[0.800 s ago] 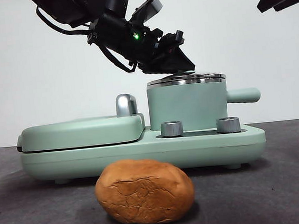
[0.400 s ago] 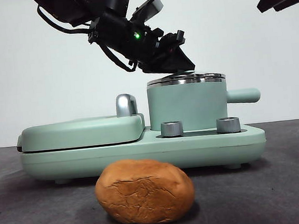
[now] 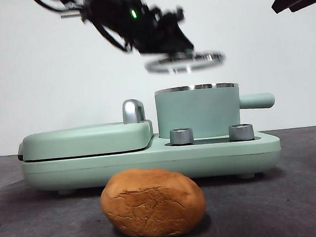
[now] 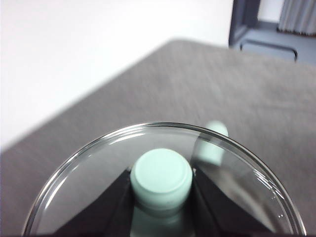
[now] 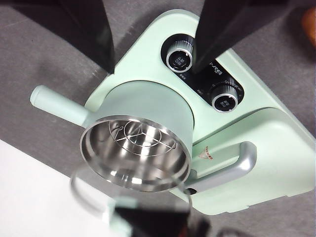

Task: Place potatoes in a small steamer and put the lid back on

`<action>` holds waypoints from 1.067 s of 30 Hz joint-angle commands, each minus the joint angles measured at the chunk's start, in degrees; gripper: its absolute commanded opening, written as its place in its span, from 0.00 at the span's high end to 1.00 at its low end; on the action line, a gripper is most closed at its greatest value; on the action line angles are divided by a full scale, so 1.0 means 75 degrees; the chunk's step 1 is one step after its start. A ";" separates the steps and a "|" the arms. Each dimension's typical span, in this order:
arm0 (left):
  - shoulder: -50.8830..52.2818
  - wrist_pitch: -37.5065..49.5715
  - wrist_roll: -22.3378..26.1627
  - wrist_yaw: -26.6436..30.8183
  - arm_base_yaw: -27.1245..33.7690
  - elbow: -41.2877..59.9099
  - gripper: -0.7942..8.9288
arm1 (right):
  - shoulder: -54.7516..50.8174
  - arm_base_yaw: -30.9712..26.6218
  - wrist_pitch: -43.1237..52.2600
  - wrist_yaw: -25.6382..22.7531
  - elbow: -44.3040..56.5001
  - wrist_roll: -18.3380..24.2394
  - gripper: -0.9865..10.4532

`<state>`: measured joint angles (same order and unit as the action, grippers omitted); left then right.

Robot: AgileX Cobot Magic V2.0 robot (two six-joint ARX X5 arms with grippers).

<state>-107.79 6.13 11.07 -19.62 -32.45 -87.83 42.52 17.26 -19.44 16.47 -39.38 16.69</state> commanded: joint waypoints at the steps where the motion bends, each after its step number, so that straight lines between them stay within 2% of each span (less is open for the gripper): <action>1: 0.0481 0.0108 -0.0032 -0.0041 -0.0012 -0.0329 0.90 | 0.0044 0.0038 0.0070 -0.0003 -0.0122 0.0032 0.70; 12: 0.2104 -0.2040 -0.0198 -0.0038 0.0527 -0.0291 0.90 | 0.0044 0.0038 0.0073 0.0000 -0.0122 -0.0041 0.70; 17: 0.2763 -0.2477 -0.0280 -0.0041 0.0909 0.0152 0.90 | 0.0044 0.0041 0.0070 0.0000 -0.0122 -0.0172 0.70; 26: 0.4945 -0.2358 -0.0458 -0.0038 0.1352 0.2369 0.90 | 0.0044 0.0041 0.0070 0.0000 -0.0122 -0.0364 0.70; 32: 0.6694 -0.2500 -0.0845 0.0058 0.1641 0.3856 0.90 | 0.0052 0.0093 0.0041 0.0003 -0.0122 -0.0434 0.70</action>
<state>-58.96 -14.06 6.20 -19.42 -20.21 -59.13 42.52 17.45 -19.46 16.47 -39.38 14.52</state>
